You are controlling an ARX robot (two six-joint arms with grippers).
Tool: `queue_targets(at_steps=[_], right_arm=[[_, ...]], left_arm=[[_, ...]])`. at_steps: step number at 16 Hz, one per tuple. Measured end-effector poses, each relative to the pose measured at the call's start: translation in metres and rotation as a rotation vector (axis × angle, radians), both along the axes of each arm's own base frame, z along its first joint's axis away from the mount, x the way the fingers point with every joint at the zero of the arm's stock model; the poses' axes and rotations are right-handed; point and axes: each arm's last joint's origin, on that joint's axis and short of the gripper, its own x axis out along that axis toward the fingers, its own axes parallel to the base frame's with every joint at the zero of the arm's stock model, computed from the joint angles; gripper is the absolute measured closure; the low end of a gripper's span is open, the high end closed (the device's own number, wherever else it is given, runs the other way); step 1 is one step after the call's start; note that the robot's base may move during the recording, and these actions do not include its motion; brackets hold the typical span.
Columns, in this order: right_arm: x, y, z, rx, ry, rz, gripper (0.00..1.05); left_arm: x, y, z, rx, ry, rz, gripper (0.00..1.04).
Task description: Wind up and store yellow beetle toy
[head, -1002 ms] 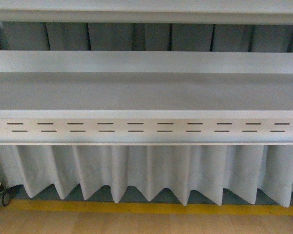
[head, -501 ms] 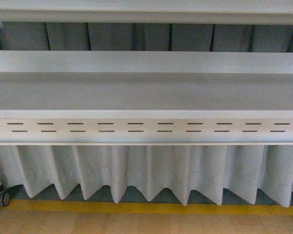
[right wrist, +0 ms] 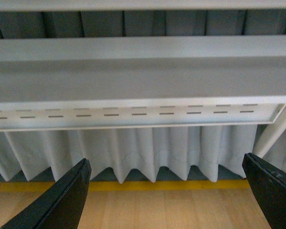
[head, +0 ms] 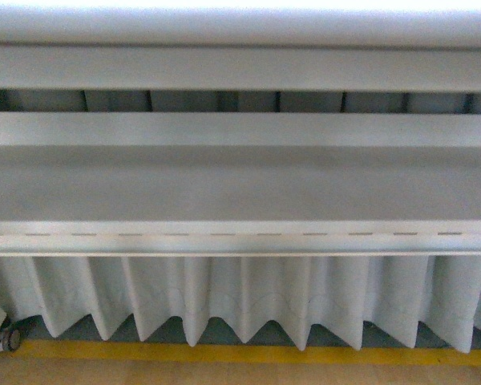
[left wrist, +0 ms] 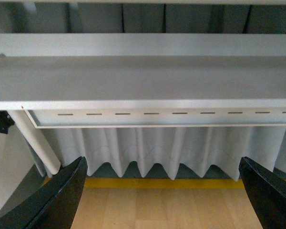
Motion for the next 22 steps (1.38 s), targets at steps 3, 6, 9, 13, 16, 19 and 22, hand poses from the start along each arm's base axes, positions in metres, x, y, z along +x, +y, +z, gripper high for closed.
queue_targets(at_steps=[3, 6, 9, 13, 16, 19, 22], right_arm=[[0.0000, 0.0000, 0.0001, 0.000, -0.002, 0.000, 0.07], [0.0000, 0.0000, 0.0000, 0.000, 0.000, 0.000, 0.07], [0.0000, 0.0000, 0.0002, 0.000, -0.002, 0.000, 0.07], [0.0000, 0.0000, 0.0002, 0.000, -0.002, 0.000, 0.07], [0.0000, 0.0000, 0.0002, 0.000, -0.002, 0.000, 0.07], [0.0000, 0.0000, 0.0005, 0.000, -0.005, 0.001, 0.07], [0.0000, 0.0000, 0.0003, 0.000, -0.003, 0.000, 0.07]], left_arm=[[0.0000, 0.0000, 0.0001, 0.000, -0.001, -0.001, 0.07], [0.0000, 0.0000, 0.0002, 0.000, -0.002, -0.001, 0.07], [0.0000, 0.0000, 0.0000, 0.000, 0.000, -0.001, 0.07], [0.0000, 0.0000, 0.0002, -0.001, -0.002, 0.000, 0.07], [0.0000, 0.0000, 0.0002, -0.001, -0.002, 0.000, 0.07], [0.0000, 0.0000, 0.0007, 0.000, -0.008, -0.001, 0.07], [0.0000, 0.0000, 0.0004, 0.000, -0.004, -0.001, 0.07]])
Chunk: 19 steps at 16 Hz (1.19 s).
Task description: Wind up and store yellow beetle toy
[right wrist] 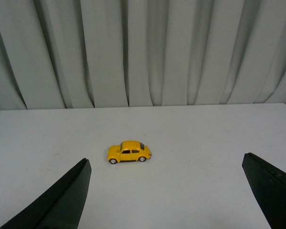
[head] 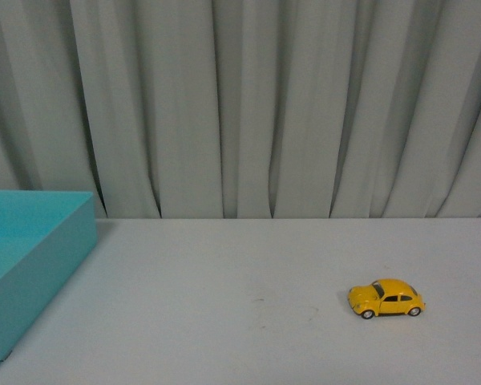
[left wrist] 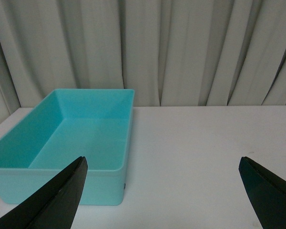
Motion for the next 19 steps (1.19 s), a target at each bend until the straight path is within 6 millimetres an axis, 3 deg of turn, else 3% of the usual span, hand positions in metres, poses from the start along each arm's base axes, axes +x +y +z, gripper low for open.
queue_targets(at_steps=[19], right_arm=[[0.0000, 0.0000, -0.0001, 0.000, 0.001, 0.000, 0.07]], left_arm=[[0.0000, 0.0000, -0.0001, 0.000, 0.002, 0.000, 0.07]])
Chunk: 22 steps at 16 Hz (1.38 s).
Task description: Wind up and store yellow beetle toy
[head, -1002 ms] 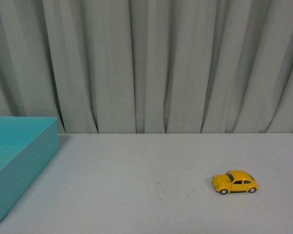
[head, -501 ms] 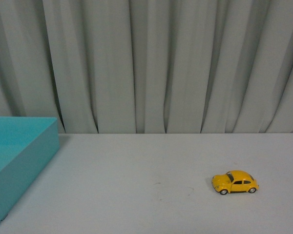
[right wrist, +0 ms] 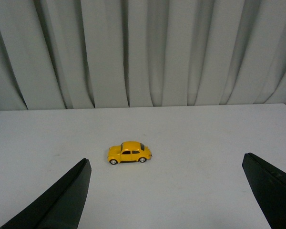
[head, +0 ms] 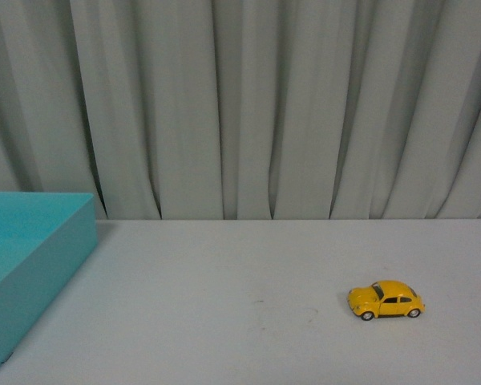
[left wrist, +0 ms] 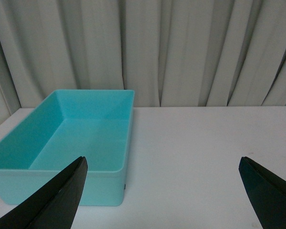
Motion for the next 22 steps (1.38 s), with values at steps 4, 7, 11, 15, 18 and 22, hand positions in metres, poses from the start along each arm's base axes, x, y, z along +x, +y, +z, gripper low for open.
queue_targets(at_steps=[4, 7, 11, 15, 18, 22], right_arm=[[0.0000, 0.0000, 0.0000, 0.000, 0.000, 0.000, 0.07], [0.0000, 0.0000, -0.0001, 0.000, 0.001, 0.000, 0.07], [0.0000, 0.0000, 0.0000, 0.000, 0.000, 0.000, 0.07], [0.0000, 0.0000, -0.0004, 0.000, 0.004, 0.000, 0.07], [0.0000, 0.0000, 0.0000, 0.000, 0.000, 0.000, 0.07], [0.0000, 0.0000, 0.0000, 0.000, 0.000, 0.000, 0.07]], left_arm=[[0.0000, 0.0000, 0.0001, 0.000, -0.001, 0.000, 0.07], [0.0000, 0.0000, 0.0000, 0.000, 0.000, 0.000, 0.07], [0.0000, 0.0000, 0.0002, 0.000, -0.002, 0.000, 0.07], [0.0000, 0.0000, -0.0004, 0.000, 0.004, 0.000, 0.07], [0.0000, 0.0000, 0.0000, 0.000, 0.000, 0.000, 0.07], [0.0000, 0.0000, 0.0000, 0.000, 0.000, 0.000, 0.07]])
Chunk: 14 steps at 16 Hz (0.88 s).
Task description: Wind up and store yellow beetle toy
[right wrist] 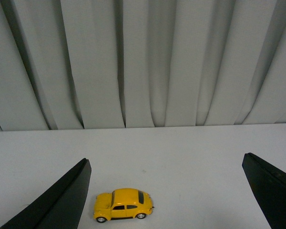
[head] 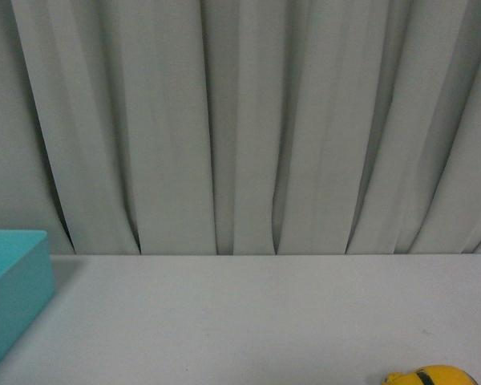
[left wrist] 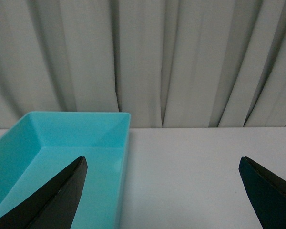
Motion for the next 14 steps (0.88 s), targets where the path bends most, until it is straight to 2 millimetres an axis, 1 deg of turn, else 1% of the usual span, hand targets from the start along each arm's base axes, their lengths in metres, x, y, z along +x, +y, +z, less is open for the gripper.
queue_targets(at_steps=[8, 9, 10, 11, 12, 13, 14], right_arm=[[0.000, 0.000, -0.001, 0.004, 0.009, -0.006, 0.07], [0.000, 0.002, -0.004, 0.036, 0.114, -0.074, 0.07], [0.005, 0.000, -0.004, 0.051, 0.154, -0.121, 0.07], [0.012, -0.009, 0.002, 0.073, 0.118, -0.155, 0.07], [0.024, -0.025, 0.016, 0.079, 0.066, -0.162, 0.07], [0.039, -0.042, 0.029, 0.073, 0.031, -0.109, 0.07], [0.057, -0.062, 0.039, 0.048, 0.001, -0.062, 0.07]], left_arm=[[0.000, 0.000, 0.000, 0.000, 0.000, 0.000, 0.07], [0.000, 0.000, 0.000, 0.000, 0.000, 0.001, 0.07], [0.000, 0.000, 0.000, 0.000, 0.000, -0.001, 0.07], [0.000, 0.000, 0.000, 0.000, 0.000, 0.000, 0.07], [0.000, 0.000, 0.000, 0.000, 0.000, 0.000, 0.07], [0.000, 0.000, 0.000, 0.000, 0.000, 0.000, 0.07], [0.000, 0.000, 0.000, 0.000, 0.000, 0.002, 0.07]])
